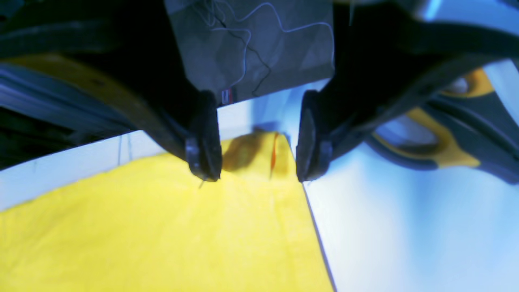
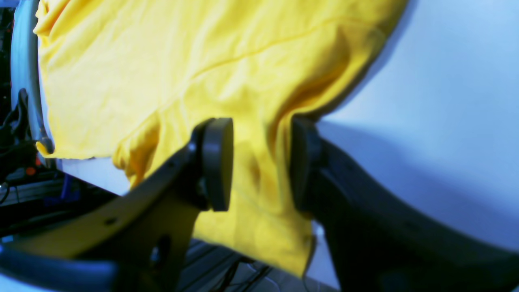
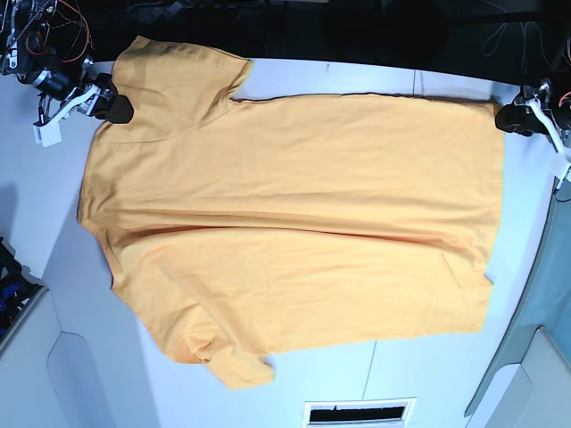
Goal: Layout the t-shirt on the table in an organized manner, then fold the t-shirt properly
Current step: 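Grasp the shirt's collar-side corners with both grippers, then lift the collar edge with both grippers and fold it over toward the hem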
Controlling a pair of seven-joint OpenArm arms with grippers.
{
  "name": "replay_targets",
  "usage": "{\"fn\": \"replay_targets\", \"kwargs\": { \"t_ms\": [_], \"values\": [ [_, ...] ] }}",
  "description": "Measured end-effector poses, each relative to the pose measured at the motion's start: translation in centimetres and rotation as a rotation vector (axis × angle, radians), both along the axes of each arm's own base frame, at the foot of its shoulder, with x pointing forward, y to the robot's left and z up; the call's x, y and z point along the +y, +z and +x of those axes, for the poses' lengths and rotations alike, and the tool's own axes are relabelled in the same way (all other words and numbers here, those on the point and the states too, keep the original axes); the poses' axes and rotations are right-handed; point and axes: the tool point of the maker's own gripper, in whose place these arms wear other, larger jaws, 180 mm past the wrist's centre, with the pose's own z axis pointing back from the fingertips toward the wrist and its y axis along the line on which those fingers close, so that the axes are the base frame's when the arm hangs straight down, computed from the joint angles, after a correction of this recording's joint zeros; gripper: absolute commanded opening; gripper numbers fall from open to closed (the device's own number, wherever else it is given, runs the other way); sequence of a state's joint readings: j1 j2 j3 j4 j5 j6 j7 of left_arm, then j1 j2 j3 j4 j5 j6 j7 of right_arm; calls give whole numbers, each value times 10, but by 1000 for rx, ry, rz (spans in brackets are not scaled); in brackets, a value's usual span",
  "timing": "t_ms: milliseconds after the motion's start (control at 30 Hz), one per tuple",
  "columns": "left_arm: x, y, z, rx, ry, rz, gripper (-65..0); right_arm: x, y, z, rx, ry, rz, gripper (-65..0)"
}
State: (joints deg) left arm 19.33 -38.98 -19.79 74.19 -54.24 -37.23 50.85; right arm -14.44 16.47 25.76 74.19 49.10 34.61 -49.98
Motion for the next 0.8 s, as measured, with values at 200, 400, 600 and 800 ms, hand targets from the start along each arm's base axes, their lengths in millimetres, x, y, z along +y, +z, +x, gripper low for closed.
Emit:
{"fn": "replay_targets", "kwargs": {
  "t_ms": [200,400,600,800],
  "values": [
    [-6,-4,-1,-4,12,-18,-318,0,0,0,-1,1,0,-412],
    [-15,-13,-6,11,17,-27,-319,0,0,0,-1,1,0,-413],
    [-22,-22,-9,15,16,-15,-428,1,-1,-2,12,6,0,-525],
    [-16,-21,-3,-26,16,23,-650,2,-3,-6,28,10,6,-650]
  ]
}}
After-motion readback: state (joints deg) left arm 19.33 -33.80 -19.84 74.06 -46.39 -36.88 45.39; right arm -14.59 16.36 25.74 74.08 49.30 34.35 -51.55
